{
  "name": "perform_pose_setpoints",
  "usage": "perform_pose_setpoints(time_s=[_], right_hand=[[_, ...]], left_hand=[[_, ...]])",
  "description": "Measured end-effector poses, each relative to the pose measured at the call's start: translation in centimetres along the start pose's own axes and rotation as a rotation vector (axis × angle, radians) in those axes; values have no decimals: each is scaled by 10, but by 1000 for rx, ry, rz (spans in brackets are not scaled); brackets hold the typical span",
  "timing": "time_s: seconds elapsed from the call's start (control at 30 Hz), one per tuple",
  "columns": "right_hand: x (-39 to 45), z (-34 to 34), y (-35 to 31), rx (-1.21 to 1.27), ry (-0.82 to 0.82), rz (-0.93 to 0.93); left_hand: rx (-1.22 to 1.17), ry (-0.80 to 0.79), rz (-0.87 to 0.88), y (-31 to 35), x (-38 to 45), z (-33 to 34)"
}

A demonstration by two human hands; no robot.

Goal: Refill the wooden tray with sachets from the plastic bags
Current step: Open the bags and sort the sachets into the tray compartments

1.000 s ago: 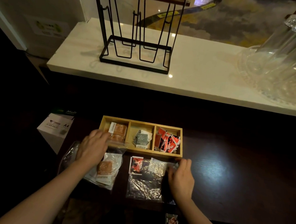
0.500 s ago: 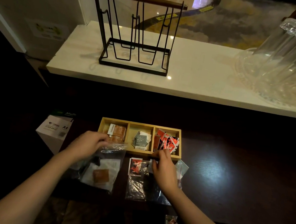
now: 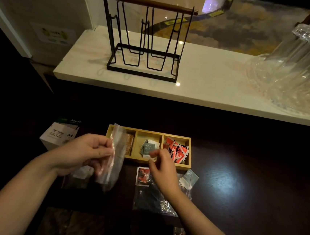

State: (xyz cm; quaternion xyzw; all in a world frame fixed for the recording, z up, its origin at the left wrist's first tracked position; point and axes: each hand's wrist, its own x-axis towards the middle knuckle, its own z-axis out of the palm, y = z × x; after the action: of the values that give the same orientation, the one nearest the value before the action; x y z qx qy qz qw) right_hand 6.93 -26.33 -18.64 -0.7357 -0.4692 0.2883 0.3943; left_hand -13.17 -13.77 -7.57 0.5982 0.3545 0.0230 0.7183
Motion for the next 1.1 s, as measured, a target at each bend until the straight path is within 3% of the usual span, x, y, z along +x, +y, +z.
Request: perform_pose_setpoints(time_s=[0.07, 0.17, 0.3, 0.47, 0.67, 0.8, 1.1], right_hand=[[4, -5, -17, 103, 51, -61], [4, -9, -30, 204, -7, -133], [0, -1, -24, 160, -183, -18], [-3, -6, -20, 231, -172, 80], [-4, -12, -25, -130, -217, -57], [-1, -14, -29, -170, -158, -28], [0, -23, -28, 481, -247, 371]], left_hand=[[-21, 23, -35, -10, 9, 12], [-22, 99, -103, -34, 29, 35], [-29, 246, -103, -55, 51, 64], [-28, 364, -57, -56, 64, 82], [-85, 397, -94, -53, 67, 88], [-148, 389, -97, -54, 67, 90], [-284, 396, -70, -57, 68, 89]])
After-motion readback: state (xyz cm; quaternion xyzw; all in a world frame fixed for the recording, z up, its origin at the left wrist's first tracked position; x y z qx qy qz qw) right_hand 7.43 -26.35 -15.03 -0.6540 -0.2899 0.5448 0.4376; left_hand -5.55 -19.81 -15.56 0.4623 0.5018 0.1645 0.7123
